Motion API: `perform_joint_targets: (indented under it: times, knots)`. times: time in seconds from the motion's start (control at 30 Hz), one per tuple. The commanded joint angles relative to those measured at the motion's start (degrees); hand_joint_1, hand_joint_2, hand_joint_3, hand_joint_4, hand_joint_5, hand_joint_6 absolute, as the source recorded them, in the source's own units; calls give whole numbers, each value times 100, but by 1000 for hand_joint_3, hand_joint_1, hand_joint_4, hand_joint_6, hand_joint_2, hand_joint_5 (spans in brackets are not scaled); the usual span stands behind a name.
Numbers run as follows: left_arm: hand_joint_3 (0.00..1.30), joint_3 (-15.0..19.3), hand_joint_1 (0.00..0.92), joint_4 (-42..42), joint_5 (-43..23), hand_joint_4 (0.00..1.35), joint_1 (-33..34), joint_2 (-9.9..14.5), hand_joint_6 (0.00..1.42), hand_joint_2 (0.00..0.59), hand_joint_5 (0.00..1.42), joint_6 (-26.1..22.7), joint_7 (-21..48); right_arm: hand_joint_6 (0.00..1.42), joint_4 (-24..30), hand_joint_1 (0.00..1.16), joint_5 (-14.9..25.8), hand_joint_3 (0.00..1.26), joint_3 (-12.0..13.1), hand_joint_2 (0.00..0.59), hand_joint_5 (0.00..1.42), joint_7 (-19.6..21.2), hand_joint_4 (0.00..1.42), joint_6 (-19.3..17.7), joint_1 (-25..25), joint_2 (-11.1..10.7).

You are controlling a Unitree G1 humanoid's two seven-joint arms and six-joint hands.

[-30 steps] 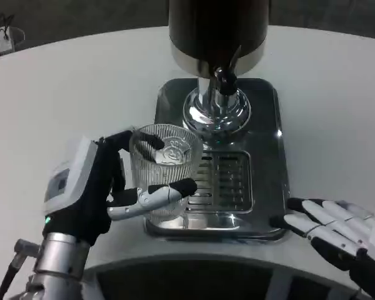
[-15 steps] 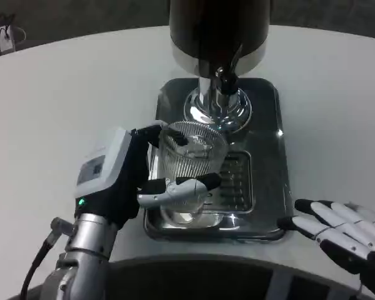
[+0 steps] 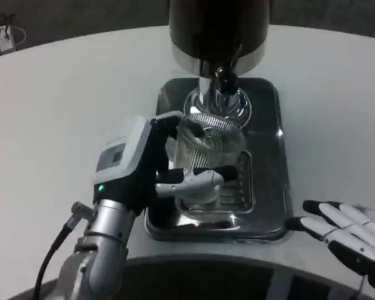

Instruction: Grasp the cup under the faucet to collect the drink, then remove the cup.

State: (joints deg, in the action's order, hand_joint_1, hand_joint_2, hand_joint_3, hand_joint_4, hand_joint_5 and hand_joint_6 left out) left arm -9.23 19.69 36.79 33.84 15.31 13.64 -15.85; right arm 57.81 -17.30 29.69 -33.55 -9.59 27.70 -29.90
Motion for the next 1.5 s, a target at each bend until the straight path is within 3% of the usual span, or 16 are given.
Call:
perform_joint_targets:
  times: [0.03,0.1,0.17,0.4,0.8,1.0,1.13,1.3,1.5]
  knots:
    - [697,-69,370,29,-40,715,26,122,1317,30,991,-91,144,16,-34,437,82,115,63,480,0,42,0,-97,85,42]
    - [614,-75,278,5,-71,635,-3,165,1252,52,905,-112,213,16,-37,437,74,115,38,480,0,42,0,-90,75,44]
    - [563,-75,248,-29,-88,576,-32,208,1162,49,815,-128,274,16,-34,437,54,115,-3,480,0,43,0,-78,55,45]
    - [437,-83,209,-142,-113,428,-91,299,931,39,629,-234,464,16,-29,437,3,115,-115,480,0,50,0,-47,2,43]
    - [318,-16,146,-561,-357,263,-260,438,672,19,447,-159,783,16,-35,437,-42,115,-190,480,0,46,0,-7,-69,38]
    - [293,223,101,-1318,-665,232,-723,592,590,6,396,-147,974,17,-51,437,-64,115,-211,478,0,62,0,9,-74,62]
    - [279,432,84,-1735,-827,186,-1022,691,461,0,276,-219,1130,17,-76,437,-84,115,-273,477,0,70,0,55,-132,70]
    - [260,772,71,-2276,-1034,165,-1427,761,426,1,241,-245,1223,17,-88,437,-182,115,-477,477,0,71,0,169,-259,79]
    - [214,1061,29,-2968,-1550,111,-1729,650,317,17,177,-384,1479,17,-57,437,-346,115,-773,477,0,80,0,388,-446,109]
